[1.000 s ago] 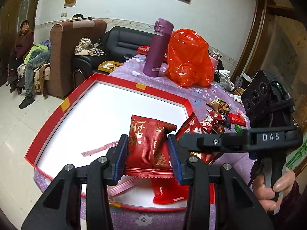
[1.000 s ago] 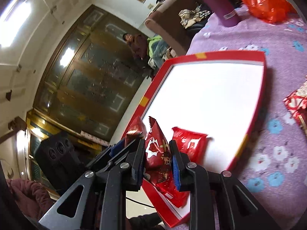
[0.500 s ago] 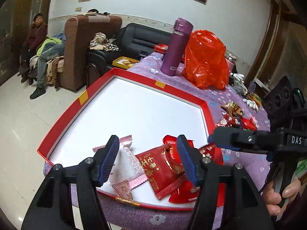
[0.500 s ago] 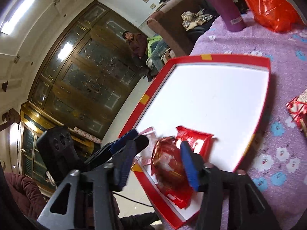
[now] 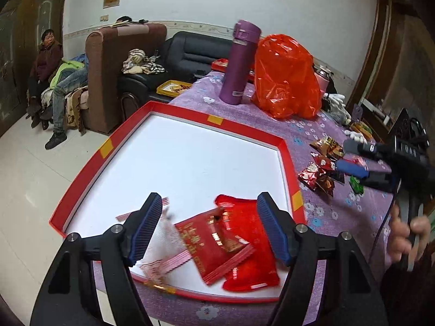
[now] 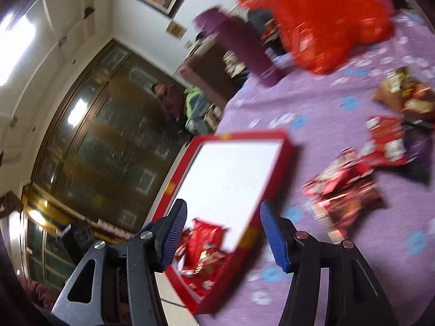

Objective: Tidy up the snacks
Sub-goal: 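Move both open grippers back over the remaining snacks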

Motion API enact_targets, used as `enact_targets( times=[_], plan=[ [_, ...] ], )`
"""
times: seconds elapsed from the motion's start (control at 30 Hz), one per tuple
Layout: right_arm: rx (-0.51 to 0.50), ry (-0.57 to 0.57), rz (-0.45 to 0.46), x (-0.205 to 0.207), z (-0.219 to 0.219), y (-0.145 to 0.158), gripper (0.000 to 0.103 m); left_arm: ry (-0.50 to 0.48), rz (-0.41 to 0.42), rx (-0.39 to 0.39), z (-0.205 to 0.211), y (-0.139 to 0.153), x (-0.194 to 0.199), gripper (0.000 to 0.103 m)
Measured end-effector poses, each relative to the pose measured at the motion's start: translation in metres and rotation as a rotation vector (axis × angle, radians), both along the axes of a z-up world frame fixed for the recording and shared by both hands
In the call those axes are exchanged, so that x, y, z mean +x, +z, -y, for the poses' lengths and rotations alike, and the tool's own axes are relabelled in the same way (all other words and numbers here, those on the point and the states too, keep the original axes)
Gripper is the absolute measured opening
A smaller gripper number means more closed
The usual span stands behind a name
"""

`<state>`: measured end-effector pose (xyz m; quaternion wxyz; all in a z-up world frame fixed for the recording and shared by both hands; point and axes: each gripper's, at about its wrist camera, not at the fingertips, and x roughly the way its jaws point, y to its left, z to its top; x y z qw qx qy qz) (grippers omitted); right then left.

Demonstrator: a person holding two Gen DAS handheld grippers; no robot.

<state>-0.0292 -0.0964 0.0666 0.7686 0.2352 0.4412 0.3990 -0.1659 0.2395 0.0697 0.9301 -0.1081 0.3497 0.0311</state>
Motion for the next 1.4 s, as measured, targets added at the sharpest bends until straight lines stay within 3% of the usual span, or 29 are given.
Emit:
enact_targets(
  times=[0.27, 0.43, 0.57, 0.73, 0.83, 1.03, 1.27, 1.4],
  plan=[
    [0.002, -0.259, 0.027, 0.041, 0.122, 0.008, 0.066, -0.104, -0.015, 0.059, 0.051, 0.014, 0.022, 0.078],
    [-0.145, -0.428, 0.104, 0.047, 0.174, -0.003, 0.069, -0.206, -0.034, 0.134, 0.101, 0.020, 0.046, 0.079],
    [-0.106, -0.482, -0.009, 0.062, 0.209, -0.026, 0.069, -0.271, -0.055, 0.205, 0.137, 0.020, 0.068, 0.079],
    [-0.124, -0.420, -0.007, 0.056, 0.200, -0.022, 0.069, -0.316, -0.076, 0.225, 0.162, 0.014, 0.080, 0.079],
    [-0.144, -0.369, -0.026, 0.052, 0.190, -0.021, 0.069, -0.342, -0.091, 0.278, 0.175, 0.007, 0.081, 0.079],
    [-0.240, -0.306, -0.054, 0.046, 0.171, -0.025, 0.069, -0.402, -0.115, 0.299, 0.196, 0.000, 0.085, 0.079],
    [-0.374, -0.259, -0.039, 0.042, 0.148, -0.034, 0.069, -0.467, -0.178, 0.392, 0.216, -0.012, 0.109, 0.079],
    [-0.364, -0.271, -0.037, 0.042, 0.151, -0.034, 0.069, -0.541, -0.184, 0.337, 0.221, -0.015, 0.107, 0.079]
  ],
)
